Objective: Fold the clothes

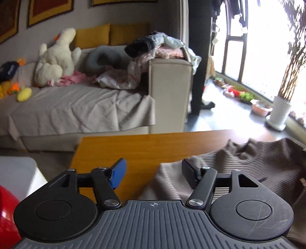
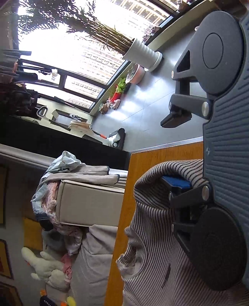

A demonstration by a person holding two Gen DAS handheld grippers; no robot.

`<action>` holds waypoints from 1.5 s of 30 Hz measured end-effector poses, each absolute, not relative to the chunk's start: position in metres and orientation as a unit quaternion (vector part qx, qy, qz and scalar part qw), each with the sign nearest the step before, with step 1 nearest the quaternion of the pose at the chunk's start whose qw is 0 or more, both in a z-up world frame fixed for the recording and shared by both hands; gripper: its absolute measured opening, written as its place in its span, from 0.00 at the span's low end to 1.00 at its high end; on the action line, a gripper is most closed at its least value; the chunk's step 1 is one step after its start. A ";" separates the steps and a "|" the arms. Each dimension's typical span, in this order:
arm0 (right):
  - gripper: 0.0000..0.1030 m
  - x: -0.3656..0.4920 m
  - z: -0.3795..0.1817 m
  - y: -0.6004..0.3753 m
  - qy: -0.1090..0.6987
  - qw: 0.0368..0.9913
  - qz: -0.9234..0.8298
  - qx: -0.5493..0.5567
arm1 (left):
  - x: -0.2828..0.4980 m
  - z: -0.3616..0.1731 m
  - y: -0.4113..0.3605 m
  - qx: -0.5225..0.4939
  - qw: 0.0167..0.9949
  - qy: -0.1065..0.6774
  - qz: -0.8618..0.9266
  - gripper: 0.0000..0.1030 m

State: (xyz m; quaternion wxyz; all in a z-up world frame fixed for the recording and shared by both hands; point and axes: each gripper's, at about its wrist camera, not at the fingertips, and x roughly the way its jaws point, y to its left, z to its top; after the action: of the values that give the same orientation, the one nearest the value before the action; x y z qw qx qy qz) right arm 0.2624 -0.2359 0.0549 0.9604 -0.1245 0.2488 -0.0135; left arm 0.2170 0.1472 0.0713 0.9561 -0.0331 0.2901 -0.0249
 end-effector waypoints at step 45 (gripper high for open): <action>0.12 0.290 0.175 -0.087 0.210 0.954 0.208 -0.053 | 0.100 0.028 0.136 0.028 0.932 0.326 -0.158 0.96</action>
State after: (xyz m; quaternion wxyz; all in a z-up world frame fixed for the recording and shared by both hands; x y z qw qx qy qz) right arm 0.2896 -0.0870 0.1745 0.9538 -0.0533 0.2104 0.2079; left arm 0.1004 0.1356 0.0281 0.9318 0.0279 0.3256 -0.1582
